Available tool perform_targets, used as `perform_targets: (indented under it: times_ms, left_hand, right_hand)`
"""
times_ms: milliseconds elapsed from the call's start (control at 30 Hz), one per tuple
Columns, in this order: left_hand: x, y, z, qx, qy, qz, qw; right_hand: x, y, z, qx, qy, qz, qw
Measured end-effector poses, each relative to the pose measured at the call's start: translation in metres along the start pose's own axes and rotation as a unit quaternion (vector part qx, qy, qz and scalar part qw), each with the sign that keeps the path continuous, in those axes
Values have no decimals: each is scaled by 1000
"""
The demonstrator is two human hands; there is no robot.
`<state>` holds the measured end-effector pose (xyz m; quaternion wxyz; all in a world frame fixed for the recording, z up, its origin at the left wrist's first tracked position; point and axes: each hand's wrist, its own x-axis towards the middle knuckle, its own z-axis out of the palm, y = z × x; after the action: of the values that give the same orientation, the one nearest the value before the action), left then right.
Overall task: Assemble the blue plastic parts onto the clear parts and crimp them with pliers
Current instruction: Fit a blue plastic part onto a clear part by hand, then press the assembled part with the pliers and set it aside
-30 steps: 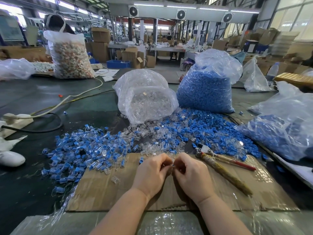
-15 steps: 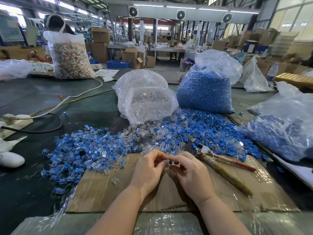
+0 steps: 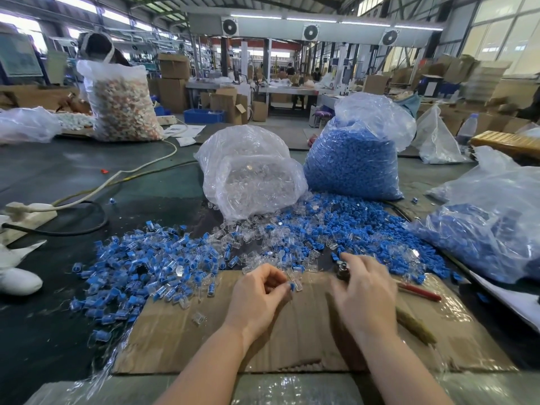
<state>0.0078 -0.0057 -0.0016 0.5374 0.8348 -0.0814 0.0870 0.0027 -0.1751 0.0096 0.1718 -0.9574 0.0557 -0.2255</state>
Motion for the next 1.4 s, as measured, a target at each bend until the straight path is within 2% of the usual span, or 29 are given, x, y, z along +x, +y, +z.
perform_targets:
  times_ms: [100,200,333,467,567,667,767,900,1000,1200,1400]
  left_hand:
    - [0,-1,0,3,-3,-3,1000]
    - [1,-1,0,1,0,-9,1000]
    - [1,-1,0,-5,0,-19,1000]
    - [1,-1,0,-10,2,-26,1000]
    - [3,1,-2,-20,5,-33,999]
    - [7,5,-4,-90,12,-78,993]
    - [11,12,-9,-236,24,-158,958]
    - [17,16,-8,-283,54,-198,937]
    - [21,15,-7,-282,73,-211,933]
    - [24,15,-10,-283,97,-232,926]
    - [25,21,-11,-278,121,-244,921]
  right_hand:
    - [9,25,-8,-165,-135,137,967]
    - [14,44,-15,-183,-210,184,943]
    - [10,49,-17,-220,-202,149,943]
    - [4,44,-20,-258,-151,60,952]
    - [6,36,-26,-254,-155,23,954]
    - [8,23,-32,-188,-186,-6,964]
    - [9,1,-42,-38,-248,0,968]
    - [5,-25,-53,119,-324,8,939]
    - [2,-34,-60,228,-371,57,899]
    - [2,-37,-60,224,-389,111,887]
    - [4,-36,-58,263,-407,91,870]
